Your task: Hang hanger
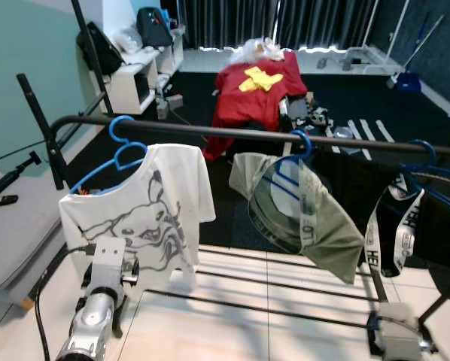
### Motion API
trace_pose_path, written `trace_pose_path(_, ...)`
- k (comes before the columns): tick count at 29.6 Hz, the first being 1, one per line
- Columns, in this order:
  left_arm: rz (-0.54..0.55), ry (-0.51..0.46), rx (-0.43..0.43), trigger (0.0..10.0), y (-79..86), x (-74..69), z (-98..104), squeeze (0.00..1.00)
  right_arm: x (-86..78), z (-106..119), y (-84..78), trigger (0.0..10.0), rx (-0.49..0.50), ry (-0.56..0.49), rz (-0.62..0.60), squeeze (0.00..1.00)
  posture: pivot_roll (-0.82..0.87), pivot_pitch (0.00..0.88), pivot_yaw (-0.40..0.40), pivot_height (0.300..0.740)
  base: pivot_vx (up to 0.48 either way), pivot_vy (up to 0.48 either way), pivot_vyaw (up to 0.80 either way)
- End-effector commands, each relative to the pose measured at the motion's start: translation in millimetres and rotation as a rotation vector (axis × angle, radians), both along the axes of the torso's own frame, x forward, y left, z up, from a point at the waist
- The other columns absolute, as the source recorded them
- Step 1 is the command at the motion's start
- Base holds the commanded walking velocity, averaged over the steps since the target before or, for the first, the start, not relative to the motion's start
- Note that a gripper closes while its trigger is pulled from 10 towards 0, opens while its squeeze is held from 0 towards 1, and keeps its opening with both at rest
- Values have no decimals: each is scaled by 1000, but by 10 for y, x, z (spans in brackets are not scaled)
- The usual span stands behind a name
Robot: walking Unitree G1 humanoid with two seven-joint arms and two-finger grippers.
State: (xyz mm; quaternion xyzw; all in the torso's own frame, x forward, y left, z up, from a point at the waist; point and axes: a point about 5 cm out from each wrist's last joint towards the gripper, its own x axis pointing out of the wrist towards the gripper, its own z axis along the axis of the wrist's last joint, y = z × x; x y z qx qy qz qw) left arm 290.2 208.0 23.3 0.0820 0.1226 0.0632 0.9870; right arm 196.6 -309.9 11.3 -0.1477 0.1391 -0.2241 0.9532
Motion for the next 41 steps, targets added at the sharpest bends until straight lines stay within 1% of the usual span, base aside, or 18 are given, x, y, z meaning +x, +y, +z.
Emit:
trace_pose_path(1, 10, 20, -35, 10000, 1, -7, -25, 0, 20, 19, -53, 10000, 64, -10, -26, 0, -84, 33, -30, 740, 0, 0, 0)
trace_pose_path(3, 10, 20, -35, 10000, 1, -7, -25, 0, 20, 19, -53, 10000, 64, -10, -26, 0, -84, 33, -30, 740, 0, 0, 0)
trace_pose_path(8, 9, 25, -105, 10000, 44, -37, -12, 0, 96, 111, -171, 10000, 161, 8, 48, 0, -70, 55, -32, 740, 0, 0, 0)
trace_pose_path(11, -11, 38, -131, 10000, 58, -96, -51, 0, 89, 104, -206, 10000, 150, 10, 85, 0, -54, 58, -36, 740, 0, 0, 0)
trace_pose_path(14, -15, 40, -142, 10000, 51, -114, -66, 0, 145, 102, -177, 10000, 171, -7, 93, 0, -40, 57, -34, 740, 0, 0, 0)
trace_pose_path(16, -23, 29, -150, 10000, 13, -101, -57, 0, 389, 163, 3, 10000, 218, -55, 155, 0, -38, 57, -43, 740, 0, 0, 272)
trace_pose_path(18, -25, 26, -154, 10000, 1, -88, -52, 0, 476, 205, 68, 10000, 249, -76, 183, 0, -38, 57, -43, 740, 0, 0, 544)
trace_pose_path(20, -25, 26, -154, 10000, 1, -88, -52, 0, 476, 205, 68, 10000, 249, -76, 183, 0, -38, 57, -43, 740, 0, 0, 544)
trace_pose_path(22, -42, 14, -185, 10000, -31, -35, -23, 0, 728, 424, 190, 10000, 244, -153, 264, 0, -41, 77, -33, 740, 0, 0, 800)
trace_pose_path(24, -48, 12, -193, 10000, -37, -24, -17, 0, 784, 491, 213, 10000, 237, -174, 287, 0, -41, 77, -33, 740, 0, 0, 800)
trace_pose_path(25, -66, 15, -194, 10000, -56, -16, -12, 0, 891, 701, 254, 10000, 215, -247, 325, 0, -37, 87, -25, 740, 0, 0, 800)
trace_pose_path(27, -66, 15, -194, 10000, -56, -16, -12, 0, 891, 701, 254, 10000, 215, -247, 325, 0, -37, 87, -25, 740, 0, 0, 800)
trace_pose_path(29, -99, 21, -190, 10000, -75, -10, 4, 0, 1051, 1202, 316, 10000, 169, -397, 400, 0, -33, 103, -26, 740, 0, 0, 800)
trace_pose_path(31, -99, 21, -190, 10000, -75, -10, 4, 0, 1051, 1202, 316, 10000, 169, -397, 400, 0, -33, 103, -26, 740, 0, 0, 800)
trace_pose_path(33, -130, 29, -194, 10000, -89, -27, 1, 0, 1117, 1592, 360, 10000, 106, -499, 458, 0, -45, 107, -21, 740, 0, 0, 800)
trace_pose_path(36, -130, 29, -194, 10000, -89, -27, 1, 0, 1117, 1592, 360, 10000, 106, -499, 458, 0, -45, 107, -21, 740, 0, 0, 800)
trace_pose_path(38, -189, 51, -198, 10000, -173, -72, -55, 0, 1114, 1816, 342, 10000, 68, -563, 456, 0, -60, 106, -8, 740, 0, 0, 0)
trace_pose_path(41, -251, 72, -191, 10000, -270, -95, -88, 0, 1075, 1893, 329, 10000, 56, -580, 440, 0, -72, 114, 2, 740, 0, 0, 0)
